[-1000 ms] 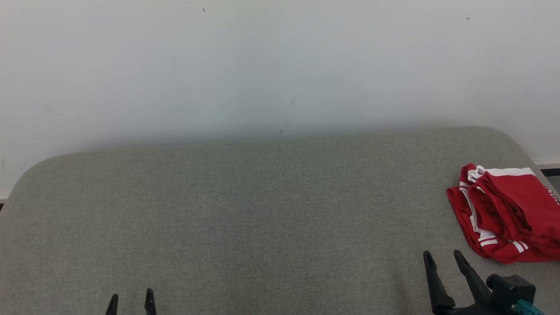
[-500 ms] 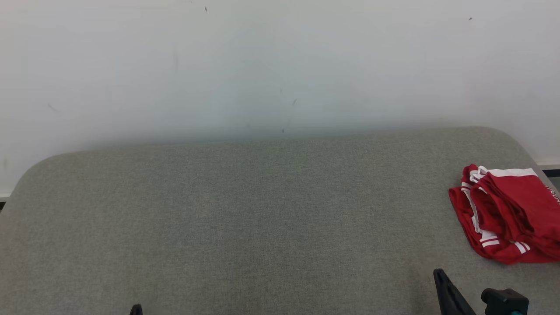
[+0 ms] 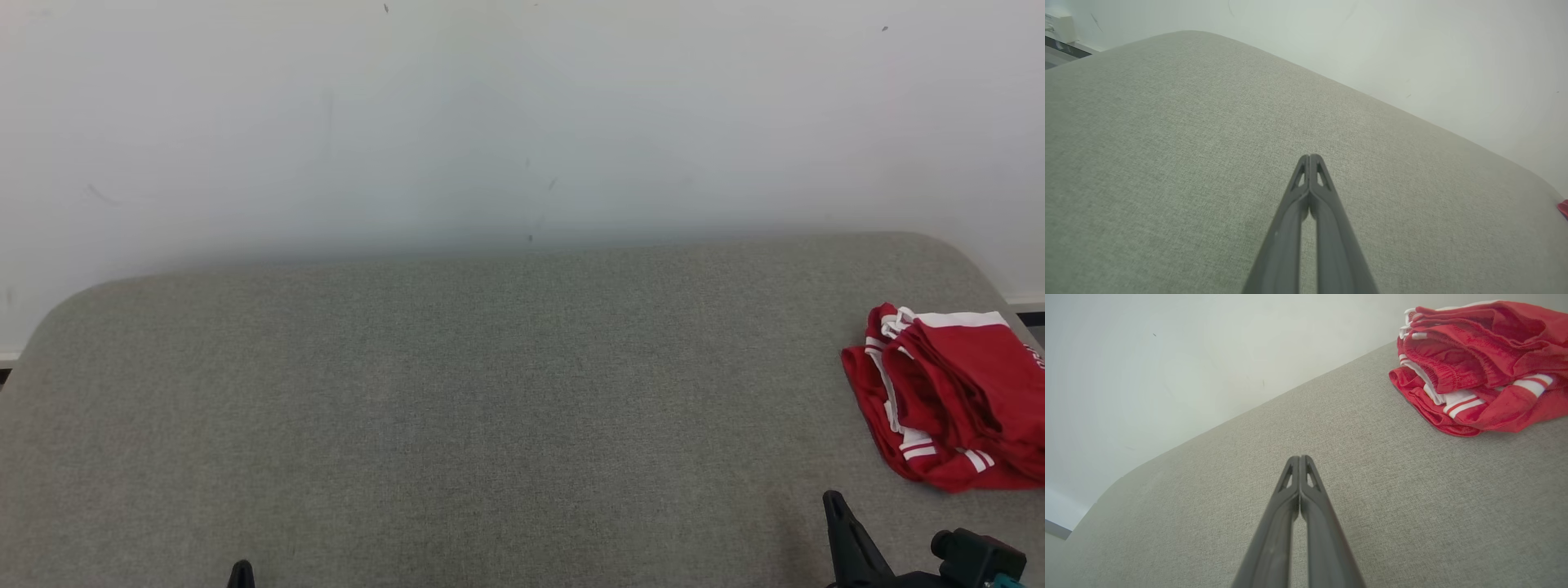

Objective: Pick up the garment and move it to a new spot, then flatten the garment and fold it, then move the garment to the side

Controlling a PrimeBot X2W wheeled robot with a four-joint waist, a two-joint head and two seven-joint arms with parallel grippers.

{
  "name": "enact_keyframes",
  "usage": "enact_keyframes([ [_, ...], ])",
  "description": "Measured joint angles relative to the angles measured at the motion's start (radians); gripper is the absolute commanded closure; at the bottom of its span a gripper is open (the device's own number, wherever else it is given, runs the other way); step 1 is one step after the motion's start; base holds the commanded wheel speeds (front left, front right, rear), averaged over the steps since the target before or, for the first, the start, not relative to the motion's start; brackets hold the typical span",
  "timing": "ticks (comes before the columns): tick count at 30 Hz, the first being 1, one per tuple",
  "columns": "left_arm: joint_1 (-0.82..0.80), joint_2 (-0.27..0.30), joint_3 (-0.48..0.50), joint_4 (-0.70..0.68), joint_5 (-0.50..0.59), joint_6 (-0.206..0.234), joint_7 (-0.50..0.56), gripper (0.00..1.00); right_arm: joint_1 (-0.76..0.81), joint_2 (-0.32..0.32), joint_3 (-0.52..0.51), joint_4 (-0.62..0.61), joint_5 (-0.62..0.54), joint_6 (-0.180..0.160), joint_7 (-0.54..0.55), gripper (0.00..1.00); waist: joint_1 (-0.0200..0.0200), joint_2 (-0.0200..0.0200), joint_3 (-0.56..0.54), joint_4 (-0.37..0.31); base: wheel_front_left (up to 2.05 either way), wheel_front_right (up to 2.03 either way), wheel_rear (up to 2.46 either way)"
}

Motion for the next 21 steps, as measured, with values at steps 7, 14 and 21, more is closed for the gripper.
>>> enact_keyframes([
  [7, -0.013, 0.000, 0.002, -0.008, -0.118, -0.007, 0.027, 1.00, -0.013, 0.009, -0.015, -0.005, 0.104, 0.000, 0.018, 1.00, 0.0000, 0.0000, 0.005, 0.002, 0.00, 0.00, 0.00],
  [14, -0.029, 0.000, 0.007, -0.014, -0.227, -0.012, 0.055, 1.00, -0.021, 0.016, -0.029, -0.011, 0.199, 0.000, 0.035, 1.00, 0.0000, 0.0000, 0.011, 0.004, 0.00, 0.00, 0.00],
  [21, -0.050, 0.001, 0.010, -0.019, -0.321, -0.016, 0.080, 1.00, -0.036, 0.023, -0.041, -0.017, 0.289, 0.000, 0.053, 1.00, 0.0000, 0.0000, 0.016, 0.005, 0.00, 0.00, 0.00],
])
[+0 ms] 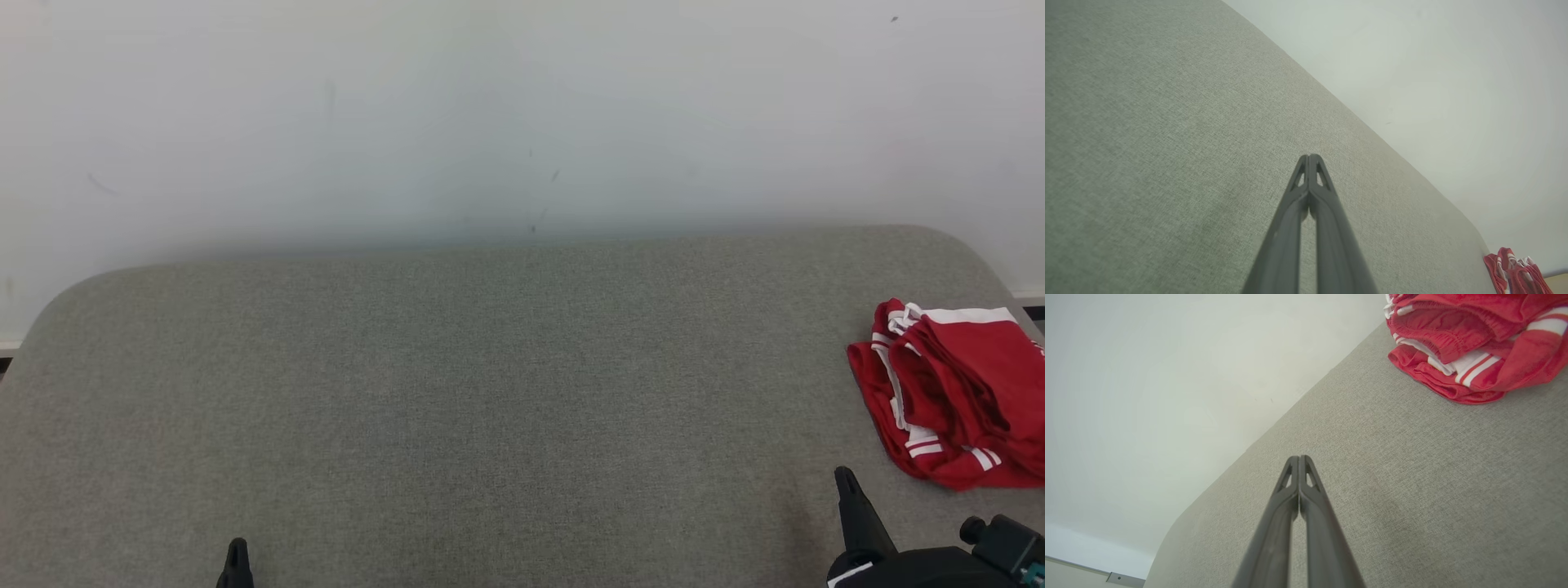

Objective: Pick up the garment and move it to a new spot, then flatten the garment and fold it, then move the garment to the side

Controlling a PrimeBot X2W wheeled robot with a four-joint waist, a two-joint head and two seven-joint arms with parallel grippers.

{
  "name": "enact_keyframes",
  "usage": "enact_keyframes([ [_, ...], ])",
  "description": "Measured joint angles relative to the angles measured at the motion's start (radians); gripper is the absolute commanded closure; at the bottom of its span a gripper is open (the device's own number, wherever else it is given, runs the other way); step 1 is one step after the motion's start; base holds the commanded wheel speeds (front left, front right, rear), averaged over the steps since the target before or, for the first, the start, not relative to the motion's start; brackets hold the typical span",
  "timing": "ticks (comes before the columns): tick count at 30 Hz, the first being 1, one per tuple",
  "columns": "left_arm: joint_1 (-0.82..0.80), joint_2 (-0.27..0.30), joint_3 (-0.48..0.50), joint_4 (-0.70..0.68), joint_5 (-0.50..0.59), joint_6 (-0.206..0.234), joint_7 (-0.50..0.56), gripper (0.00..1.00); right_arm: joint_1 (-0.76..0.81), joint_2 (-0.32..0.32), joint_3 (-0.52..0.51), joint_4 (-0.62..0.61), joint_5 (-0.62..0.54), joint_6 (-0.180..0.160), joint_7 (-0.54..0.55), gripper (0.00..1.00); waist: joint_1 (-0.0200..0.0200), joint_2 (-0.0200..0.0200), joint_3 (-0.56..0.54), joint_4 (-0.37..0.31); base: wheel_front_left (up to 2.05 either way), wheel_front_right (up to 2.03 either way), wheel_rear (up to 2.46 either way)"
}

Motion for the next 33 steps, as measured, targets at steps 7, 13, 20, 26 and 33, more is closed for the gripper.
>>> enact_keyframes([
  [7, -0.017, 0.001, 0.004, -0.003, -0.096, -0.003, 0.025, 1.00, -0.005, 0.006, -0.012, -0.006, 0.082, 0.000, 0.017, 1.00, 0.0000, 0.0000, 0.005, 0.002, 0.00, 0.00, 0.00],
  [13, -0.023, 0.001, 0.007, -0.005, -0.168, -0.009, 0.043, 1.00, -0.016, 0.011, -0.023, -0.011, 0.148, 0.000, 0.031, 1.00, 0.0000, 0.0000, 0.010, 0.003, 0.00, 0.00, 0.00],
  [20, -0.039, 0.001, 0.012, -0.009, -0.247, -0.010, 0.065, 1.00, -0.025, 0.017, -0.033, -0.015, 0.220, 0.000, 0.044, 1.00, 0.0000, 0.0000, 0.015, 0.005, 0.00, 0.00, 0.00],
  [26, -0.047, 0.001, 0.015, -0.010, -0.301, -0.016, 0.078, 1.00, -0.027, 0.021, -0.041, -0.018, 0.270, 0.000, 0.053, 1.00, 0.0000, 0.0000, 0.019, 0.006, 0.00, 0.00, 0.00],
  [33, -0.060, 0.002, 0.019, -0.013, -0.374, -0.017, 0.096, 1.00, -0.042, 0.026, -0.050, -0.021, 0.335, 0.000, 0.069, 1.00, 0.0000, 0.0000, 0.024, 0.008, 0.00, 0.00, 0.00],
])
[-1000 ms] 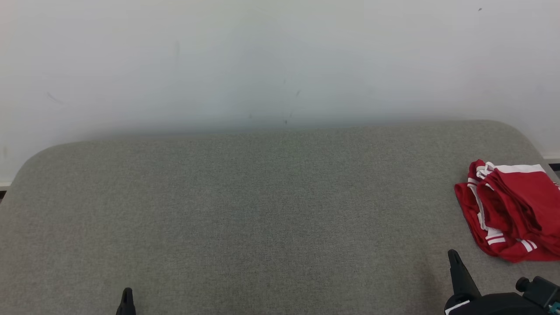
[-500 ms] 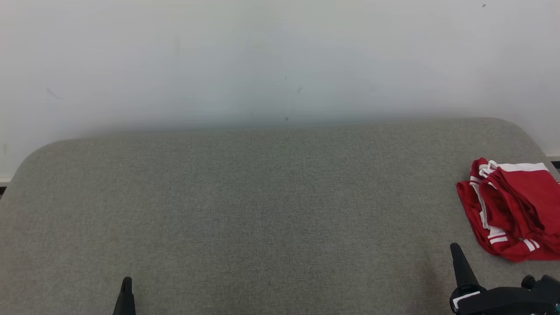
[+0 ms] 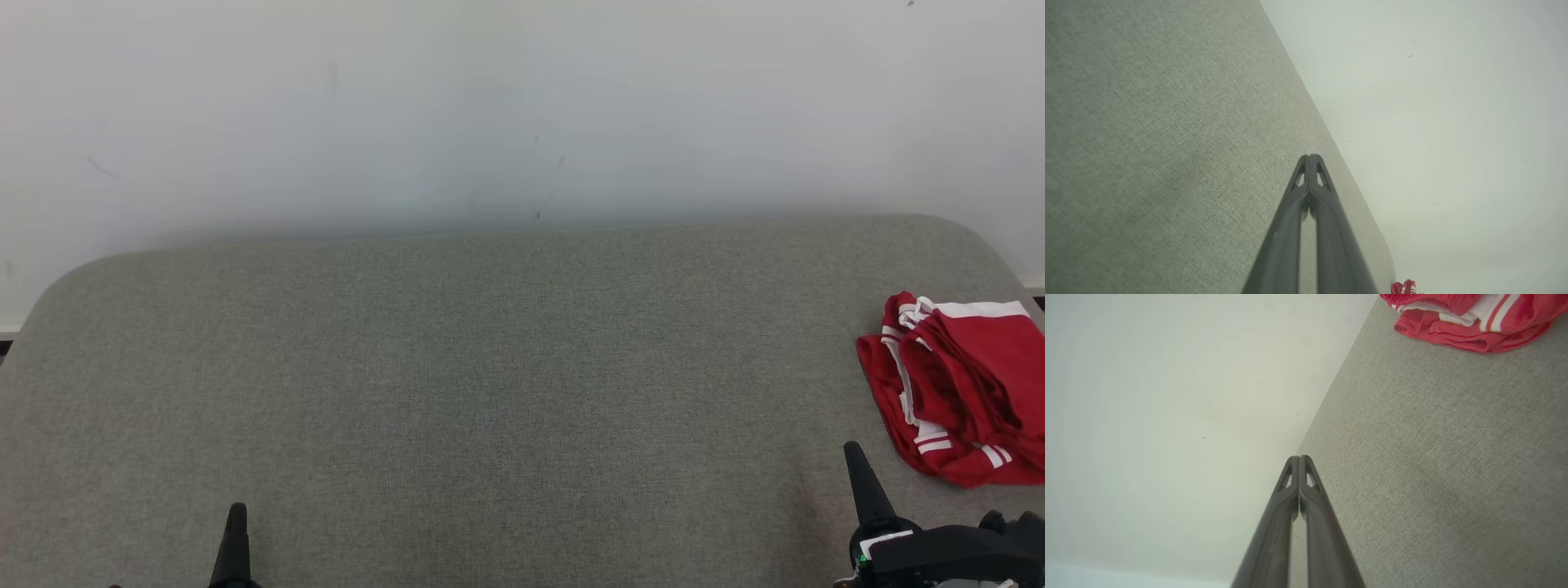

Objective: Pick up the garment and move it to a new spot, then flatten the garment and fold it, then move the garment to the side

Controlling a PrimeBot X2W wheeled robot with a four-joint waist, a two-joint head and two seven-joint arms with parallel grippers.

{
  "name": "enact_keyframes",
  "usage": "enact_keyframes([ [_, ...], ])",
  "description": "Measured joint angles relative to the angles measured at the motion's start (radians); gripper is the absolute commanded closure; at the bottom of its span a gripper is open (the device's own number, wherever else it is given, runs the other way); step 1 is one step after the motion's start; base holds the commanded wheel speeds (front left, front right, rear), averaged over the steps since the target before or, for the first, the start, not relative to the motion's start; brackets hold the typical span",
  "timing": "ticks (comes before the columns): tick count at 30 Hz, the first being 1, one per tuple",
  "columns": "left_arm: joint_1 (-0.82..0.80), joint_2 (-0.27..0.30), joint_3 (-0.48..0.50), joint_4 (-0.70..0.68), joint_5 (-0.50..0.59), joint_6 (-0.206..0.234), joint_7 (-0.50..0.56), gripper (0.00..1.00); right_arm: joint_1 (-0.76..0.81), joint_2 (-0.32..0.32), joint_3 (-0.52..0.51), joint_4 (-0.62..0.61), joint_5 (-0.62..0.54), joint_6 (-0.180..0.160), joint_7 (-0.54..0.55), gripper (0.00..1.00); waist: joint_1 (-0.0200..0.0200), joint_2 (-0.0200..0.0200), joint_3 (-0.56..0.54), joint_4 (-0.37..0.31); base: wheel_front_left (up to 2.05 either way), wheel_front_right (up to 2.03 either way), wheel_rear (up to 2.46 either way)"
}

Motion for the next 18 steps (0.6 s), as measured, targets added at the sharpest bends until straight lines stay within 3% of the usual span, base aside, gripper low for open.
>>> enact_keyframes([
  [18, -0.027, 0.001, 0.007, -0.007, -0.169, -0.009, 0.044, 1.00, -0.015, 0.011, -0.023, -0.007, 0.146, 0.000, 0.027, 1.00, 0.0000, 0.0000, 0.014, 0.005, 0.00, 0.00, 0.00],
])
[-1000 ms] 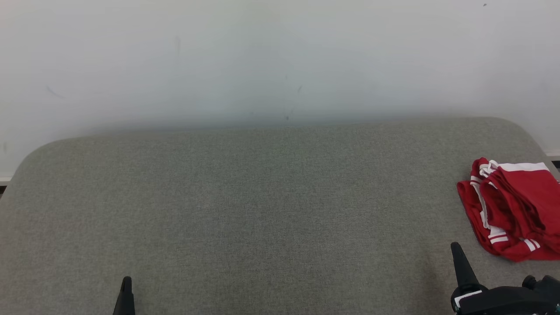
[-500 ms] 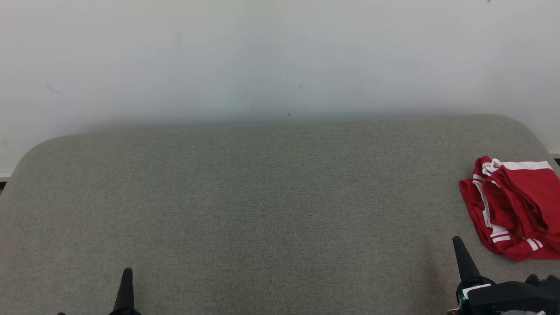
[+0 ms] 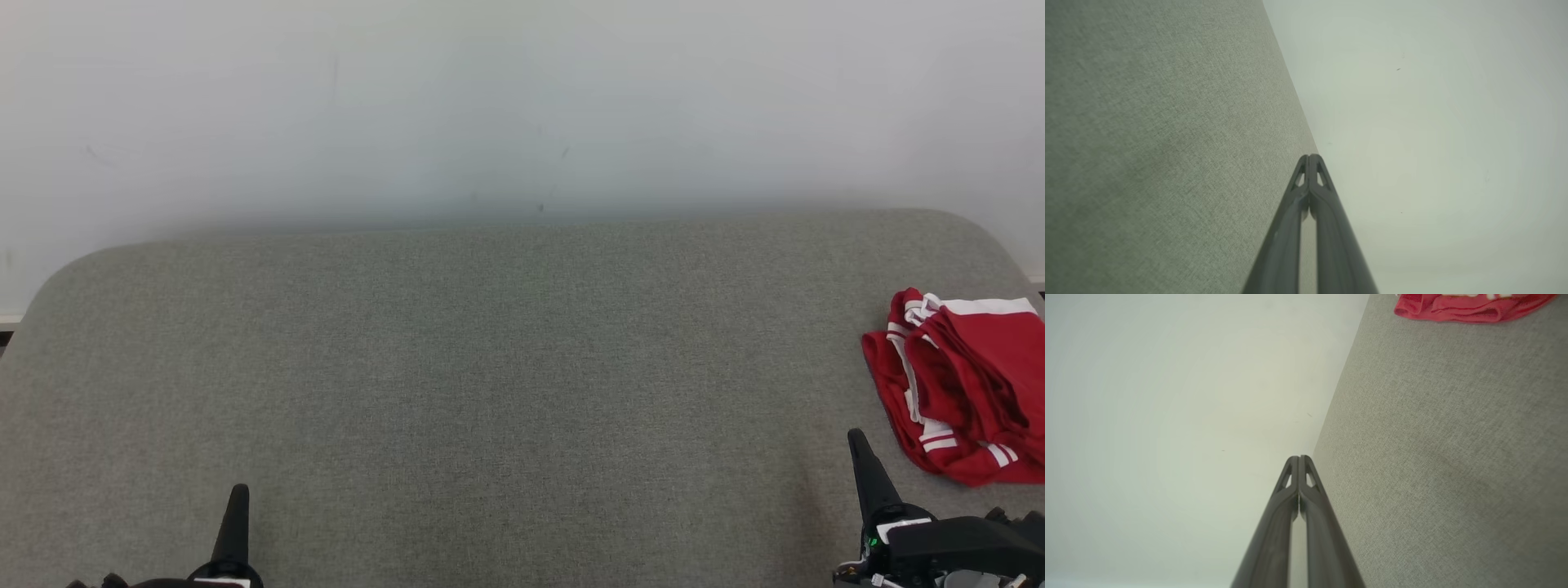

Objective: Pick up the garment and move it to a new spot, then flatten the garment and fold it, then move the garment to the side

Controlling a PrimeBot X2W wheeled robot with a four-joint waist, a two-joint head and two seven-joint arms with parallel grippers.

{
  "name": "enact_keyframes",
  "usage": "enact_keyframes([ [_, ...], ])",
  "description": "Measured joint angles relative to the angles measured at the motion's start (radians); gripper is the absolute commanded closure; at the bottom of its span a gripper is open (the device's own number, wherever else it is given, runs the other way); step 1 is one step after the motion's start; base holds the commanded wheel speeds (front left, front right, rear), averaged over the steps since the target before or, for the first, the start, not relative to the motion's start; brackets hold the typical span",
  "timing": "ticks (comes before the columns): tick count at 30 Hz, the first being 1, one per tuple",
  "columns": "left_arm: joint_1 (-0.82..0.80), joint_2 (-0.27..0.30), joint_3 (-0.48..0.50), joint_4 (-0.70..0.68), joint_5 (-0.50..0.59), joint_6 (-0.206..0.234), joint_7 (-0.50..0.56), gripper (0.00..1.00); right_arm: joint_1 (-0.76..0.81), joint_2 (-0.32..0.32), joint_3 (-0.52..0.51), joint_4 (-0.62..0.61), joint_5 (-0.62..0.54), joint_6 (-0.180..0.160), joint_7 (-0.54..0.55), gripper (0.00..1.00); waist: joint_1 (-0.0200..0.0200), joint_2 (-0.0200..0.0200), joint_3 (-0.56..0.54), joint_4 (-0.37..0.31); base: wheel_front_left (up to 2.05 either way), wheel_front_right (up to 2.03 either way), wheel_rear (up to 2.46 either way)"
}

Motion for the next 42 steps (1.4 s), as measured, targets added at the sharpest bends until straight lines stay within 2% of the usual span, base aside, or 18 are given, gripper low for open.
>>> enact_keyframes([
  [27, -0.036, 0.001, 0.009, -0.010, -0.219, -0.010, 0.056, 1.00, -0.026, 0.016, -0.029, -0.015, 0.194, 0.000, 0.039, 1.00, -0.0001, 0.0000, 0.021, 0.007, 0.00, 0.00, 0.00],
  [42, -0.052, 0.002, 0.013, -0.013, -0.296, -0.015, 0.078, 1.00, -0.030, 0.021, -0.039, -0.019, 0.269, 0.000, 0.053, 1.00, -0.0001, 0.0000, 0.030, 0.010, 0.00, 0.00, 0.00],
])
